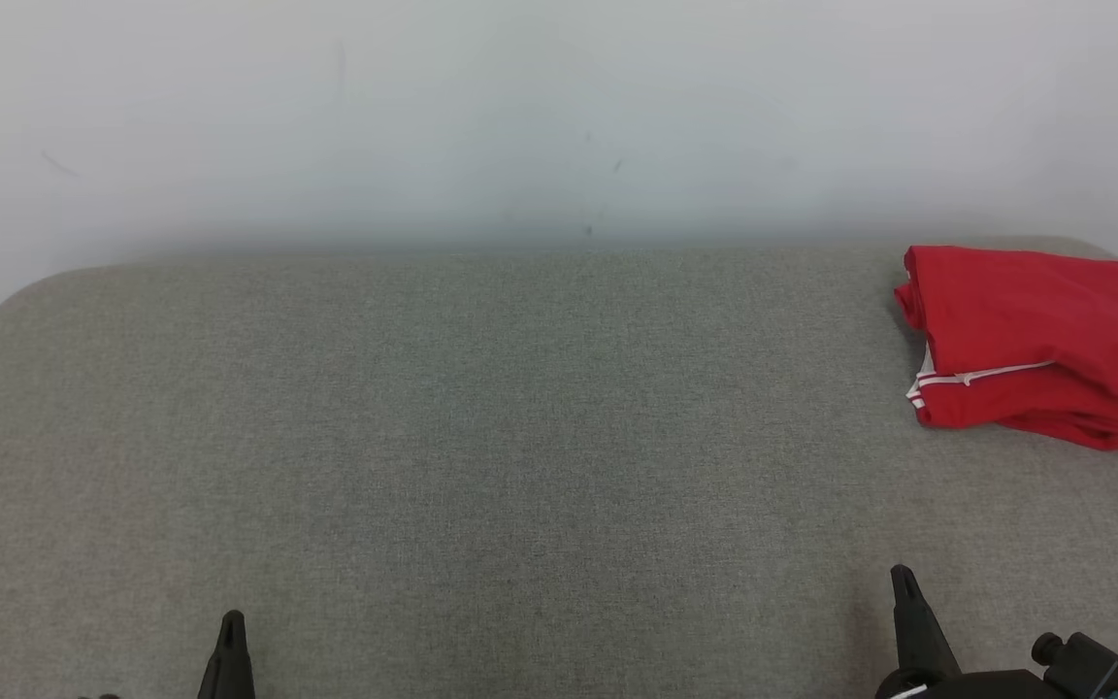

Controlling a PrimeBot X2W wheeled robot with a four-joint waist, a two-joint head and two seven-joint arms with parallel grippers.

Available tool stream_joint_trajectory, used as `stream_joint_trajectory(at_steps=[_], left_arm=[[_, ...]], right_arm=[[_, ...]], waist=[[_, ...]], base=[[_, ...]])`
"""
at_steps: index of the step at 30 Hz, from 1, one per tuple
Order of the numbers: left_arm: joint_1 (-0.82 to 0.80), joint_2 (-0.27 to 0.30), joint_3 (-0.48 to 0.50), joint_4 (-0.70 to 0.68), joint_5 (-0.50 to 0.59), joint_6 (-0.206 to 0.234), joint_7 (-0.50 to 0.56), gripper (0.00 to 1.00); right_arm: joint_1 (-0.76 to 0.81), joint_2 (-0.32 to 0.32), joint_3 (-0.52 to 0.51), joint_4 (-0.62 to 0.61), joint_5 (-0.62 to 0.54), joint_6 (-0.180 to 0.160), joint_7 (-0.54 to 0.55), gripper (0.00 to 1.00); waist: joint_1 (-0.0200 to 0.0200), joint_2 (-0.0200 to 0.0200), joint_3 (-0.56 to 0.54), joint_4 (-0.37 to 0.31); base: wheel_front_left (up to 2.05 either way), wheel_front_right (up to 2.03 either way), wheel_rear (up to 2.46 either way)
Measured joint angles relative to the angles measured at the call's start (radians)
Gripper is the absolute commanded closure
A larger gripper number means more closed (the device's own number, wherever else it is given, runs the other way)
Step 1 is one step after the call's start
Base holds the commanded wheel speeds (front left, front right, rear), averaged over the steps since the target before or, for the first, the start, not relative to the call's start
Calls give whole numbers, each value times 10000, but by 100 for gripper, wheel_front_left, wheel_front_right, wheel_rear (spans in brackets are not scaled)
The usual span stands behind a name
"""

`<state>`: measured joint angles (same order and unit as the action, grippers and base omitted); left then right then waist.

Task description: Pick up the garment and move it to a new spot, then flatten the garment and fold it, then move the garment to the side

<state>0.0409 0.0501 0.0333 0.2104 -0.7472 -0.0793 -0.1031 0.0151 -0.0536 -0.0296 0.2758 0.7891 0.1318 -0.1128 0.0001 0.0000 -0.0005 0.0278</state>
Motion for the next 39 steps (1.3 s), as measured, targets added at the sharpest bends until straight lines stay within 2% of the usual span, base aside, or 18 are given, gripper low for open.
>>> stream_joint_trajectory(at_steps=[23,39], left_arm=[[-466,0,268,102,-2917,-174,736,100],[-715,0,408,186,-4449,-261,1137,100]], right_arm=[[-387,-10,-240,-79,2807,0,713,100],[-616,-12,-382,-150,4280,0,1133,100]], waist=[[0,0,9,-71],[0,0,15,-118]], base=[[0,0,0],[0,0,0]])
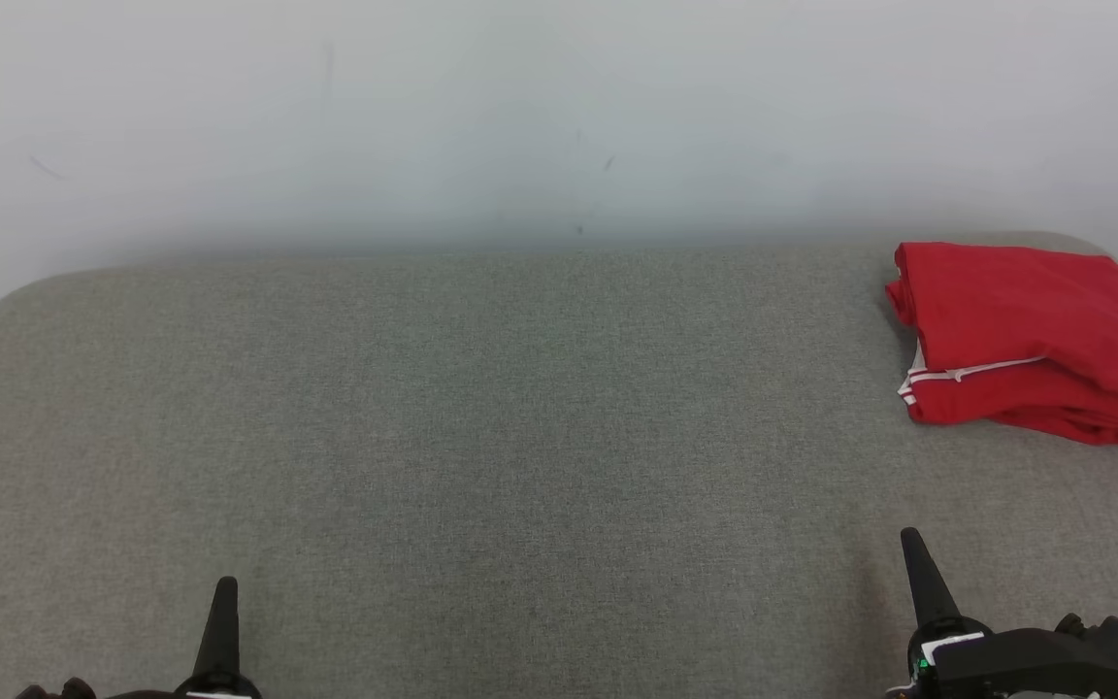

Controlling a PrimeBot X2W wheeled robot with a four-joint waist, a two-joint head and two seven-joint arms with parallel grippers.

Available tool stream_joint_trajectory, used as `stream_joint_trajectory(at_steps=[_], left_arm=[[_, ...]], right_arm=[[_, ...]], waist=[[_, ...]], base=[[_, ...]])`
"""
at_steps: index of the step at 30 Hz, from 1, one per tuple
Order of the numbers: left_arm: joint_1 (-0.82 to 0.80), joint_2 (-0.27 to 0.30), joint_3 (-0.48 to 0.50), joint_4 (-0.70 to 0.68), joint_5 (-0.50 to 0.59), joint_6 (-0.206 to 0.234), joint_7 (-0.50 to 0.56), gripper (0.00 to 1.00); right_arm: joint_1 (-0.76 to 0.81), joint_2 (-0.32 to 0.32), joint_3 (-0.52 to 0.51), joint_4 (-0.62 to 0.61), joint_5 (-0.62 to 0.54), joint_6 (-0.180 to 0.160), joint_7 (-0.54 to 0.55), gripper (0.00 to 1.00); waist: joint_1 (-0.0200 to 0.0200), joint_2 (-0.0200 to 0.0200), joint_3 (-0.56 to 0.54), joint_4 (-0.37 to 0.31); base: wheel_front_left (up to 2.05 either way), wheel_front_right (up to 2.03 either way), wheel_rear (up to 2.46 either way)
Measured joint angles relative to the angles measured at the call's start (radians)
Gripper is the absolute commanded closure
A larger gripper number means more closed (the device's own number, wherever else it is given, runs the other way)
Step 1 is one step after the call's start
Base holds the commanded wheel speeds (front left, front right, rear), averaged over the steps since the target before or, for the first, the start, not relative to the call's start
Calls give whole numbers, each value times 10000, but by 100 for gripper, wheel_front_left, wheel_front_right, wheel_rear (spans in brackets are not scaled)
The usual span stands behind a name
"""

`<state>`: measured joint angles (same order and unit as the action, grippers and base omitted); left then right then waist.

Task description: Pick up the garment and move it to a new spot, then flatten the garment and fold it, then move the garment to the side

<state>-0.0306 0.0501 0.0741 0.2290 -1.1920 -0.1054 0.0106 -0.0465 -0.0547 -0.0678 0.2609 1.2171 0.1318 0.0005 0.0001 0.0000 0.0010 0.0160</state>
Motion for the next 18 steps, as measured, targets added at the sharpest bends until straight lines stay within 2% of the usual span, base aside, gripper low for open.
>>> stream_joint_trajectory(at_steps=[18], left_arm=[[-329,2,169,63,-1735,-90,439,100]], right_arm=[[-252,-2,-159,-71,1676,0,447,100]], waist=[[0,0,8,-59]], base=[[0,0,0]])
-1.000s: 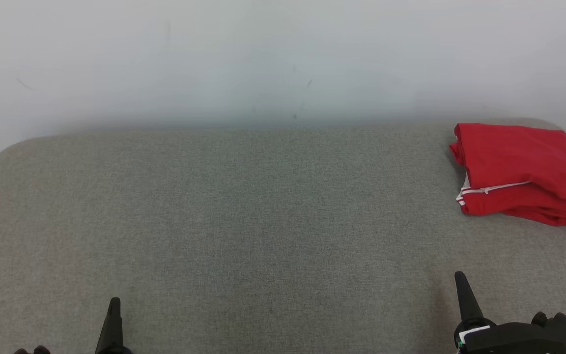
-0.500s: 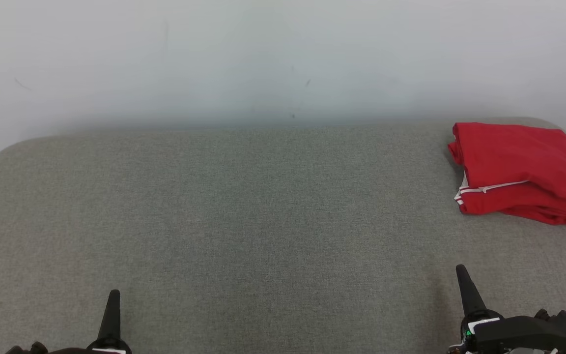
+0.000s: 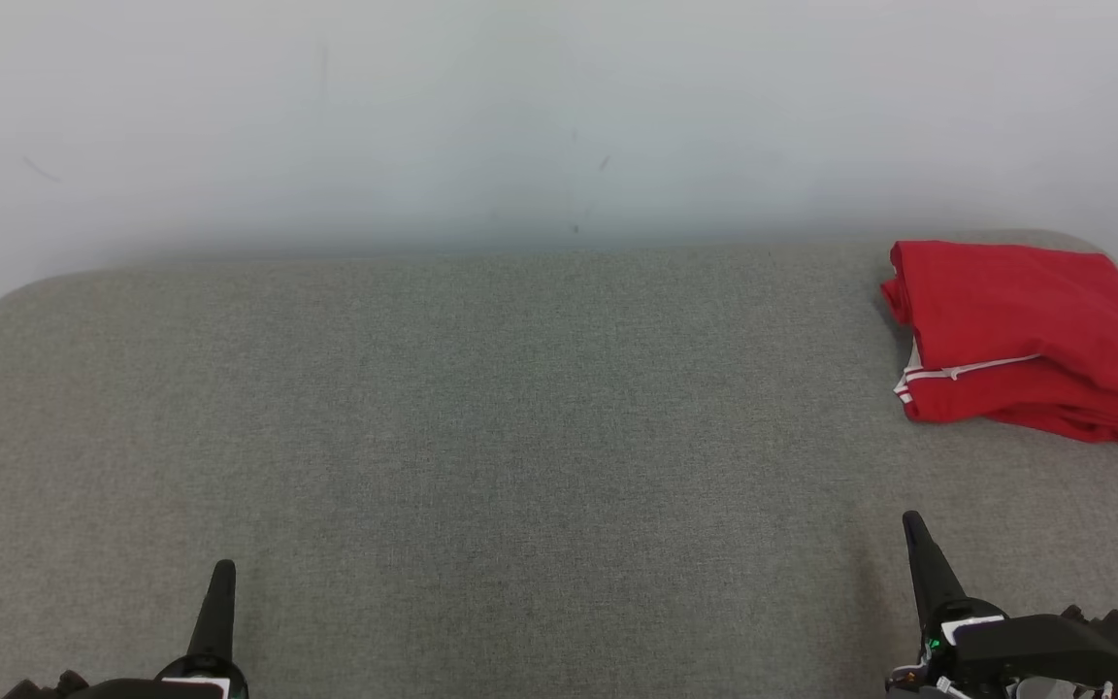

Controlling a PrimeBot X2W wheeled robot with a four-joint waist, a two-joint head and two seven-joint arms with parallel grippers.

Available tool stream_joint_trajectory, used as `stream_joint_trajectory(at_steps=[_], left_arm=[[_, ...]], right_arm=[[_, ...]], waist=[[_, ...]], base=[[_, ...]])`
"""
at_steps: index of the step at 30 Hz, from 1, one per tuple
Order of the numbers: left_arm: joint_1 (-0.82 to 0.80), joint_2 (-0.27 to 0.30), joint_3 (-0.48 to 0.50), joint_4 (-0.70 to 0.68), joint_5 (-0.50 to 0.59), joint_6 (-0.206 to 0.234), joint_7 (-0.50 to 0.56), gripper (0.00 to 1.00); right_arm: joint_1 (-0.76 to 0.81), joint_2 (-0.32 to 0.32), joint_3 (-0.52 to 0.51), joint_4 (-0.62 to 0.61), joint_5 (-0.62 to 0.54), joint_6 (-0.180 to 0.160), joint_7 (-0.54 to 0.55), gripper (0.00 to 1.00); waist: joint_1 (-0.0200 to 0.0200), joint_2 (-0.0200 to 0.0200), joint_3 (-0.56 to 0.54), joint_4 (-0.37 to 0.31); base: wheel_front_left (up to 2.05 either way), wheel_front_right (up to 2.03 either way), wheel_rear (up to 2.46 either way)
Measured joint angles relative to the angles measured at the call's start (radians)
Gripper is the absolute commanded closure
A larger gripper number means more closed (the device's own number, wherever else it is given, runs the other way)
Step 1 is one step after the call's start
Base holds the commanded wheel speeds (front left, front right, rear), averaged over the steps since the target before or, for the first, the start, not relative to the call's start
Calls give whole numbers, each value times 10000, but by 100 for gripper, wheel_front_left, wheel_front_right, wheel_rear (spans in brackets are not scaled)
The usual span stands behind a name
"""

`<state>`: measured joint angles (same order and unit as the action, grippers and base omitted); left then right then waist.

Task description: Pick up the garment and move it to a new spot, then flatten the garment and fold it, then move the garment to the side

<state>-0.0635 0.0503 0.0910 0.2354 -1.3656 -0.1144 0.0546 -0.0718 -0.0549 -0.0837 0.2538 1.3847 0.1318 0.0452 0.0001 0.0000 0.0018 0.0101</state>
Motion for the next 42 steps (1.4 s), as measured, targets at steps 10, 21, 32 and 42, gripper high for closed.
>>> stream_joint_trajectory(at_steps=[10,21,32,42], left_arm=[[-120,0,75,35,-792,-19,186,100],[-250,2,146,59,-1655,-92,399,100],[-397,2,211,96,-2395,-159,579,100],[-406,2,219,100,-2447,-165,604,100]], right_arm=[[-106,0,-81,-29,752,0,211,100],[-230,2,-155,-58,1523,0,431,100],[-319,2,-232,-86,2274,0,621,100],[-328,4,-255,-90,2332,0,648,100]], waist=[[0,0,4,-31],[0,0,8,-66],[0,0,12,-100],[-1,0,13,-102]], base=[[0,0,0],[0,0,0],[0,0,0],[0,0,0]])
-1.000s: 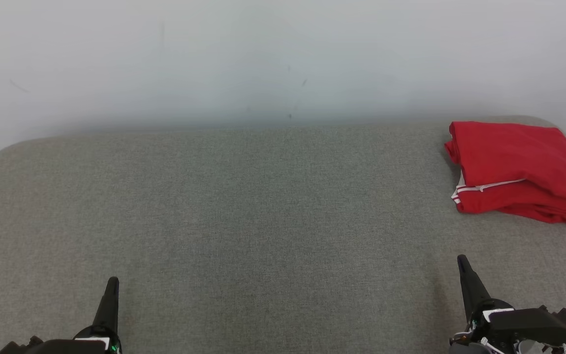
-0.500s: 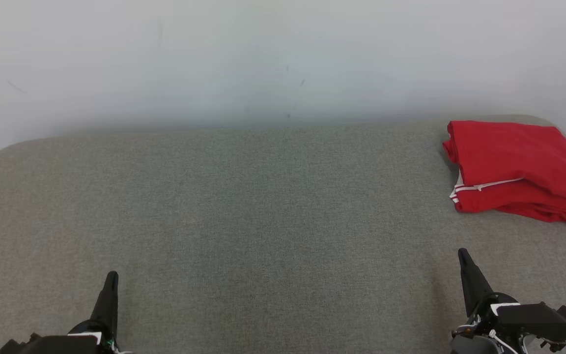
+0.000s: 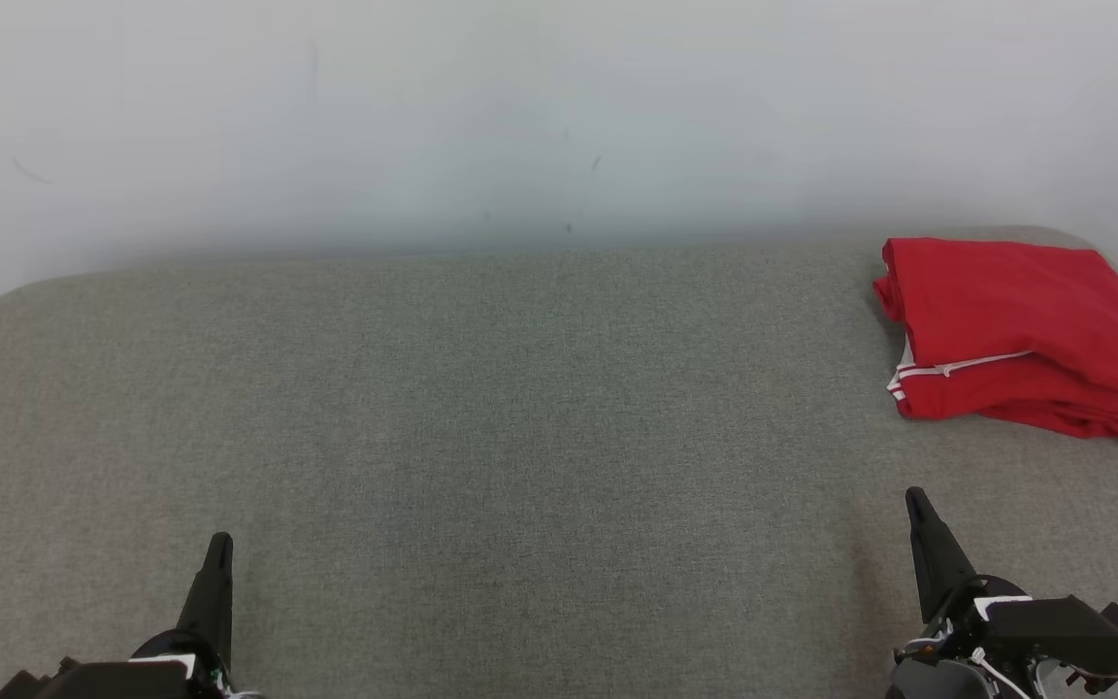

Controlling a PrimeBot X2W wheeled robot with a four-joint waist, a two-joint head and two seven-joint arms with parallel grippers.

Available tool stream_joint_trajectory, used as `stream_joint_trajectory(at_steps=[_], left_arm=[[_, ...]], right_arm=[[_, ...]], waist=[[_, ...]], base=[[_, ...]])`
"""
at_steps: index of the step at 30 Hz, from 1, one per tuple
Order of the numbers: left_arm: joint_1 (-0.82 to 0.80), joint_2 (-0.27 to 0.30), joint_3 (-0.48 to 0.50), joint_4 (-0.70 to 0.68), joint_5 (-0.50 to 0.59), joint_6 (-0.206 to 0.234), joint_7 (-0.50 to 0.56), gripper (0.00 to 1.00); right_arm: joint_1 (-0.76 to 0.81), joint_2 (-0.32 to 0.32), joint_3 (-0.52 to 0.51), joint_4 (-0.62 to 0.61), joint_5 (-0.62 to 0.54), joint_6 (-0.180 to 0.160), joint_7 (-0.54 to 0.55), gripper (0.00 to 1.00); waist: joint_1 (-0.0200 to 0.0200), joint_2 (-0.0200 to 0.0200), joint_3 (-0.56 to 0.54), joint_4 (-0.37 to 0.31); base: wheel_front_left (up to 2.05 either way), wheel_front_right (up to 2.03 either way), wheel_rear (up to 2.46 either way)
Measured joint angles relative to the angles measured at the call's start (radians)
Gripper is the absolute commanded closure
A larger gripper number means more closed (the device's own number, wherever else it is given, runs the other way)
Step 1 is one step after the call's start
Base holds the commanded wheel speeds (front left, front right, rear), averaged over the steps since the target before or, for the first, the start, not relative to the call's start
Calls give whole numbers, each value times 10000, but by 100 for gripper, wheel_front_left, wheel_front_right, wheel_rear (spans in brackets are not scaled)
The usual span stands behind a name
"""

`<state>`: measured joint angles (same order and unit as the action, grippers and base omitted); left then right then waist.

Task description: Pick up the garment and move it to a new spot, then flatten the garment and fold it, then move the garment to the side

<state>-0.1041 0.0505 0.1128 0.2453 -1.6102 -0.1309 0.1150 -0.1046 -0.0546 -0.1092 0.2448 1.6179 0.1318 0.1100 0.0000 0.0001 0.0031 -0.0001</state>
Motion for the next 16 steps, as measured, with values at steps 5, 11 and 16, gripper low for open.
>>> stream_joint_trajectory(at_steps=[5,11,16], left_arm=[[-1,0,0,0,0,0,0,100],[-2,0,0,0,-2,0,0,100],[-2,0,2,0,-2,0,0,100]], right_arm=[[-1,2,-2,0,-2,0,2,100],[-1,4,-4,0,-2,0,10,100],[-2,6,-10,0,-2,0,13,100]], waist=[[0,0,0,0],[0,0,0,0],[0,0,0,0]], base=[[0,0,0],[0,0,0],[0,0,0]])
